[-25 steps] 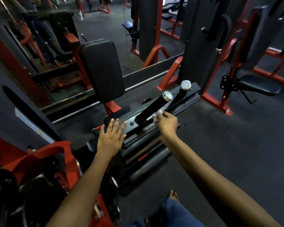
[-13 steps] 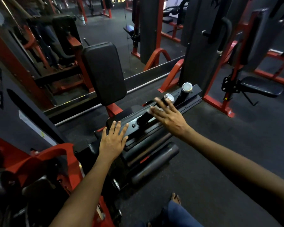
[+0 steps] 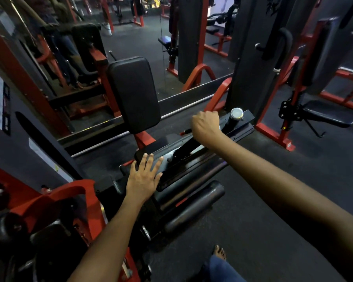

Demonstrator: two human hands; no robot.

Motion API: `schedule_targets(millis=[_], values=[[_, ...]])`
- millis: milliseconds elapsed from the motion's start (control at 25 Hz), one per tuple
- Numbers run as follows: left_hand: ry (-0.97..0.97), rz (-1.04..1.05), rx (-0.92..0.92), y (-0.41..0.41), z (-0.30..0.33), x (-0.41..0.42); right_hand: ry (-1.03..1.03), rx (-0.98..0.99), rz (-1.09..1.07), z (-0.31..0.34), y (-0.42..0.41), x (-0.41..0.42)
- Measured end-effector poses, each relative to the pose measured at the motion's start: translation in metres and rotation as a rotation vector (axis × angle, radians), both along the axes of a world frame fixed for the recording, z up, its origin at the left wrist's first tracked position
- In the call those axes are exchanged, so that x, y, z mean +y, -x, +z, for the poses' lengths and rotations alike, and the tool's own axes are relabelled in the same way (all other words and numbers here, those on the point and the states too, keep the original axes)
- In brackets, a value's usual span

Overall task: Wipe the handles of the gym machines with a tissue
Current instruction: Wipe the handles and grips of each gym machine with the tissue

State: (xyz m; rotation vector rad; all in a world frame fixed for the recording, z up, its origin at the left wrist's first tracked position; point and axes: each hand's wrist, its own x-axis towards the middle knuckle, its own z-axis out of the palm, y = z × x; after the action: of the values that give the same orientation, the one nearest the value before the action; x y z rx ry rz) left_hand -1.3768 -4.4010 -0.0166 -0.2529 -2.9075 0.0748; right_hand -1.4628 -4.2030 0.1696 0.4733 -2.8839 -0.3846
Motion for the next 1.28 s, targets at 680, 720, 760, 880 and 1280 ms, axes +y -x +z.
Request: schedule_targets(millis=[680,720,760,880,1280], values=[[-0.043,0.011,-0.003,0.001,0.003,0.002,-0.121,-0.239,-0.027,-0.038,0.021,-0.020],[-0.043,0.010,-0.005,0.001,0.003,0.003,-0.077,-0.232,-0.009,-0.043,0.022,-0.022],[-0.044,0.008,-0.010,0.000,0.004,0.004,-0.061,-0.213,0.031,-0.050,0.020,-0.025],[-0.055,0.015,-0.037,-0.003,0.008,0.005,-0.079,-0.150,0.244,-0.085,0.001,-0.031],[-0.016,0.025,-0.072,-0.001,0.012,0.000,1.340,0.115,0.171,-0.110,-0.076,0.028]])
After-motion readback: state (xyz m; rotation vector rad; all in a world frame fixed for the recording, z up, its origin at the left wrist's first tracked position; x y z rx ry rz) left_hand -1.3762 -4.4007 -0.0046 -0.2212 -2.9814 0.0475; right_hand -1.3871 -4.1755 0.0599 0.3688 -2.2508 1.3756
